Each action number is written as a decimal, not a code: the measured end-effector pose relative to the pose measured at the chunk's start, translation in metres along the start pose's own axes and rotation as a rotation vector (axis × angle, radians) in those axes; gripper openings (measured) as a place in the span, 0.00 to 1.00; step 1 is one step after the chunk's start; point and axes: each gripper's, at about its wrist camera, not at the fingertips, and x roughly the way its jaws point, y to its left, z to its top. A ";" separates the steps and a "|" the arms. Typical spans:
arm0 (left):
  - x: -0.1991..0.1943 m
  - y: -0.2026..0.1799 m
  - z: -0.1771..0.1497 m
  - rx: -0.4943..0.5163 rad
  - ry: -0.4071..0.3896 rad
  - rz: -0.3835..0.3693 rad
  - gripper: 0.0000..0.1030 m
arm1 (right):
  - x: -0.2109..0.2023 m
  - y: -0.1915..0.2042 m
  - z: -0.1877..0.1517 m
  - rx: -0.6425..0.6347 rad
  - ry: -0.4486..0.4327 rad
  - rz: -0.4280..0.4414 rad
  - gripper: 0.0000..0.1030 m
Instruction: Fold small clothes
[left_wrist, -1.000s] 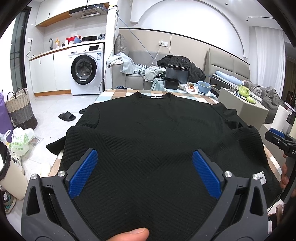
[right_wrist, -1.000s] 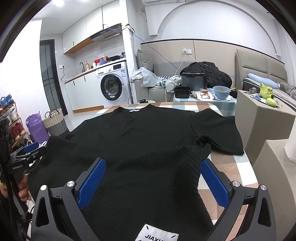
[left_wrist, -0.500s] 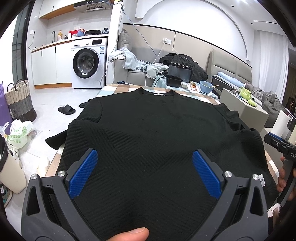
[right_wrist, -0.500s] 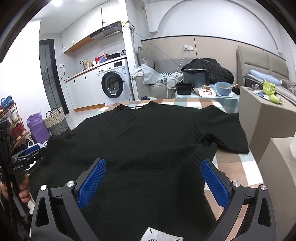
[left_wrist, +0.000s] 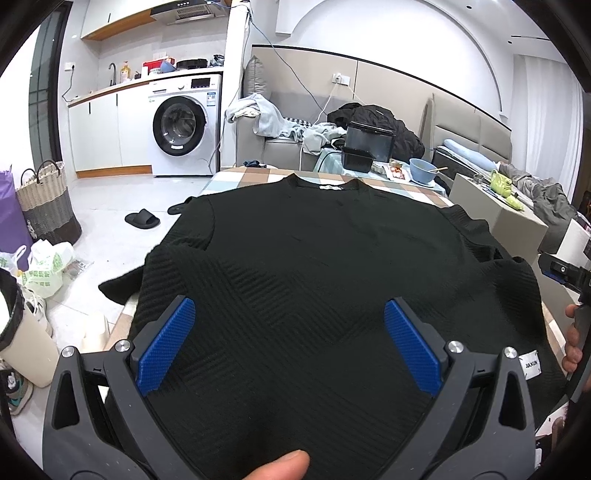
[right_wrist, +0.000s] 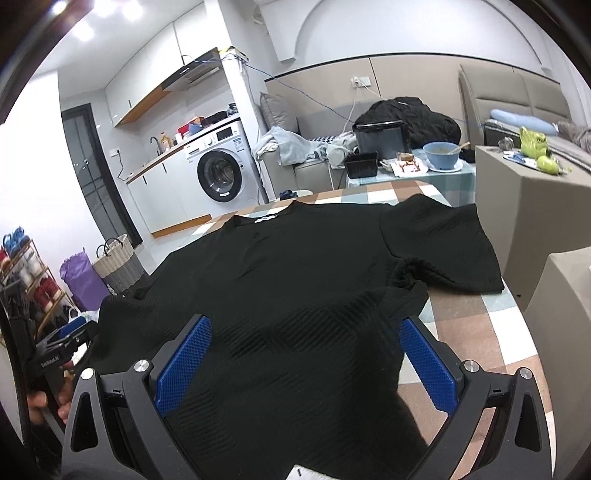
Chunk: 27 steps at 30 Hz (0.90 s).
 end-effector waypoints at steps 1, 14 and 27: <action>0.002 0.002 0.003 0.002 -0.004 0.008 0.99 | 0.003 -0.005 0.002 0.019 0.009 -0.003 1.00; 0.040 0.051 0.055 -0.148 0.000 0.055 0.99 | 0.031 -0.064 0.027 0.318 0.033 -0.045 0.97; 0.086 0.111 0.065 -0.224 0.057 0.111 0.77 | 0.072 -0.181 0.040 0.715 0.077 -0.209 0.80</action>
